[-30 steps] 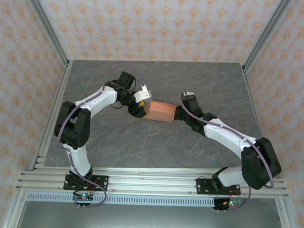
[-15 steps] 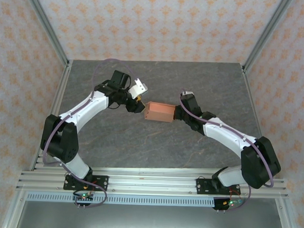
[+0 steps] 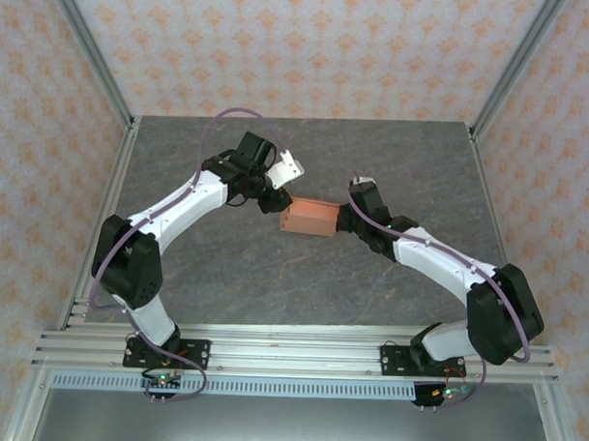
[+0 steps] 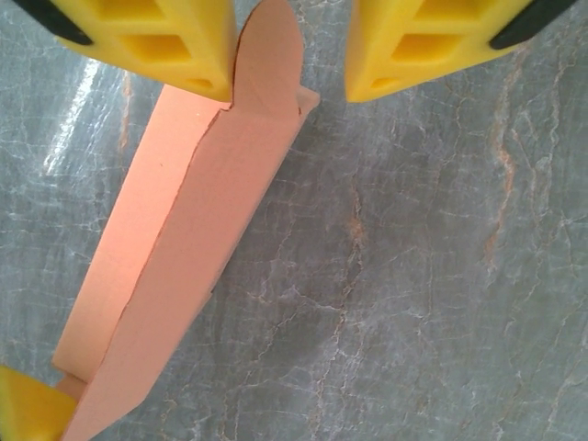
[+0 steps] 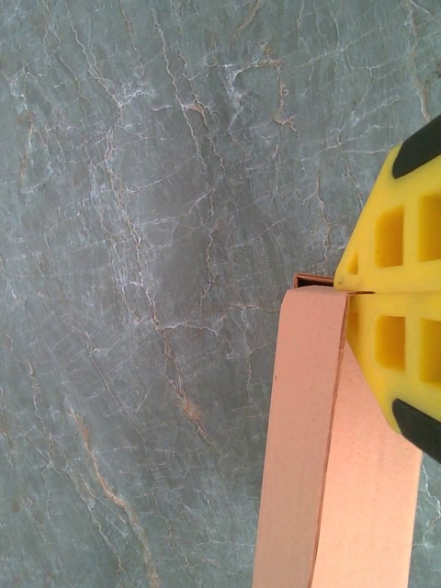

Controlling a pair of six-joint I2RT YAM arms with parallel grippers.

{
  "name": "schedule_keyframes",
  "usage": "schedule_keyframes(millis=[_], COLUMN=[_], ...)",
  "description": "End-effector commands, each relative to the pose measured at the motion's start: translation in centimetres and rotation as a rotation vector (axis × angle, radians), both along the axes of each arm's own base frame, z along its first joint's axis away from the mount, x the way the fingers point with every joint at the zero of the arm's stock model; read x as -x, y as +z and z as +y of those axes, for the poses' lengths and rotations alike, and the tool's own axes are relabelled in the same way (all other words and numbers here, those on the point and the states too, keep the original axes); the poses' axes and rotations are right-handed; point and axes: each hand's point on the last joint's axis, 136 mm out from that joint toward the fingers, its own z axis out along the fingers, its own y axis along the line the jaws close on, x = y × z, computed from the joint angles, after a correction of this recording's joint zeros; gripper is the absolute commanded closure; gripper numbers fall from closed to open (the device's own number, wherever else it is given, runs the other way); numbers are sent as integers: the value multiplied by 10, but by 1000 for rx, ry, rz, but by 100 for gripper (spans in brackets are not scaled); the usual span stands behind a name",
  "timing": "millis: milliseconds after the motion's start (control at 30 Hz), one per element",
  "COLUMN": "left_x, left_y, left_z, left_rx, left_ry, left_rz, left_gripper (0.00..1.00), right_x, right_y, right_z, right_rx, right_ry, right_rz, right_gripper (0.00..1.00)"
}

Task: Fold the paper box

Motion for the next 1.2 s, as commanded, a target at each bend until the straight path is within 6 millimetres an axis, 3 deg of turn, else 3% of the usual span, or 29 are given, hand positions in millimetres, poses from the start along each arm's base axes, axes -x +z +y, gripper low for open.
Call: schedule_keyframes(millis=[0,200,400,667,1167], left_x=[1,1,-5,-14,-17], left_y=[1,-4,-5,-11,-18], left_z=[3,-1,-5,-7,-6], left_rx=[-43,-54,-32,41,107], left_ry=[11,5,105,317,528], left_rz=[6,20,31,93,187], left_gripper=[72,82,93,96,100], right_x=[-2,-2,-1,-1,0], right_y=[1,2,3,0,-12], right_z=[-1,1,7,14,21], right_rx=[36,33,30,19,20], right_ry=[-6,-4,-7,-15,-19], right_rz=[4,3,-5,-7,14], right_gripper=[100,100,100,100,100])
